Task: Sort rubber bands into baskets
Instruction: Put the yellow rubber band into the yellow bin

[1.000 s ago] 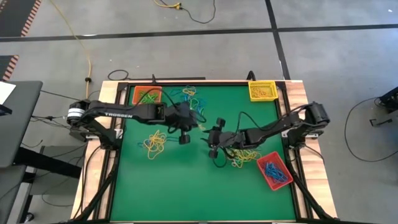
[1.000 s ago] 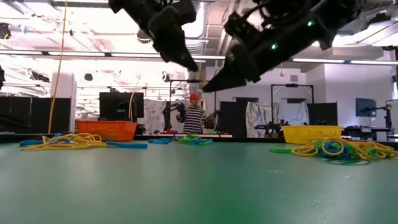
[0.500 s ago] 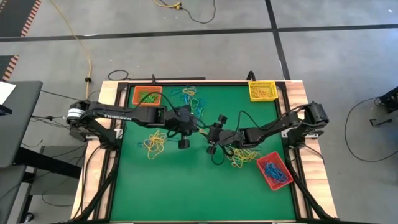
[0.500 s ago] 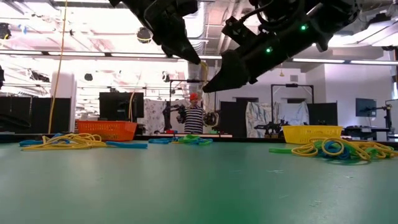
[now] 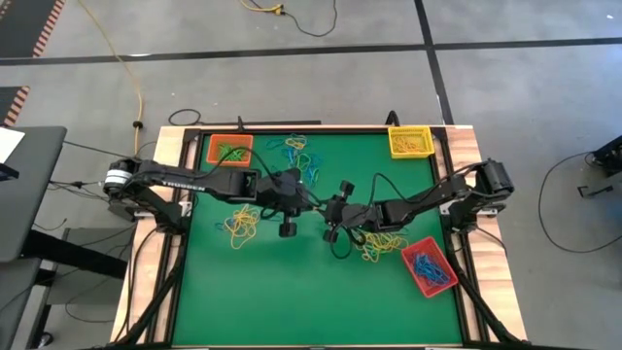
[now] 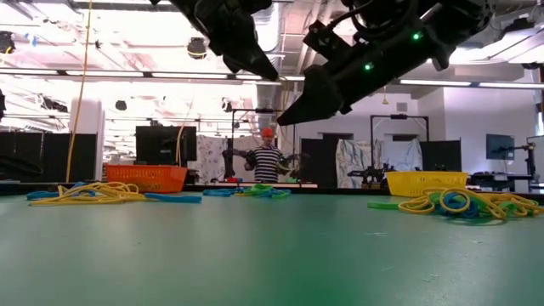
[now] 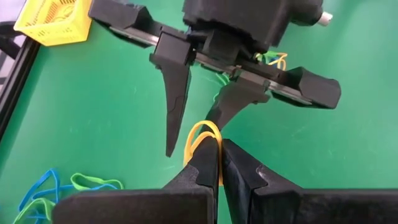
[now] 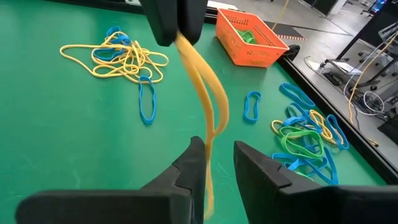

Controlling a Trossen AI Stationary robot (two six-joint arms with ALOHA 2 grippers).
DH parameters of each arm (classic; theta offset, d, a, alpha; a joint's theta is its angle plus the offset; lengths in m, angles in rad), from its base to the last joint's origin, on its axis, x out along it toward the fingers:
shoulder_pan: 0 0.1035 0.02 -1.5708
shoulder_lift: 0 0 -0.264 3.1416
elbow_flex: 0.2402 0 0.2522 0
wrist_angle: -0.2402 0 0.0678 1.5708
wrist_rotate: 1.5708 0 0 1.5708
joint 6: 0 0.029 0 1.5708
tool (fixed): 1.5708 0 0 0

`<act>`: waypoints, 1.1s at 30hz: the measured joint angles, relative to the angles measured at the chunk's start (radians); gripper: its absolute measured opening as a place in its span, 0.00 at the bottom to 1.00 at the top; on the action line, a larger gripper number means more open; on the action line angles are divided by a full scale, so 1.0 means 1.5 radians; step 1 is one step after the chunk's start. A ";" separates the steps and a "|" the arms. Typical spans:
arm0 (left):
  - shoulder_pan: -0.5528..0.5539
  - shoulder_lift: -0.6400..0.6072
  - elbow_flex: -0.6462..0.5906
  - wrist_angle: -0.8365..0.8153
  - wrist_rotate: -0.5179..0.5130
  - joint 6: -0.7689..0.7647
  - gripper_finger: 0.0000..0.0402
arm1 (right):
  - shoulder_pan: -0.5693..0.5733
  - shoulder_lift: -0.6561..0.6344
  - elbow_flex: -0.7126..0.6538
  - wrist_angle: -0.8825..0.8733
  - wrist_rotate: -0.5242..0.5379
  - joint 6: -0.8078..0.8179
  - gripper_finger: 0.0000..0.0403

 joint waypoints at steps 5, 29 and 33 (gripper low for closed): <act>-0.004 0.000 0.000 0.004 0.000 -0.002 0.00 | 0.000 0.000 0.000 0.000 0.000 0.001 0.27; -0.011 0.000 0.000 0.002 0.008 -0.006 0.00 | 0.000 0.001 0.000 -0.005 0.000 -0.016 0.04; -0.016 0.000 0.000 0.002 0.002 -0.010 0.00 | 0.000 0.001 0.000 -0.015 0.001 -0.018 0.04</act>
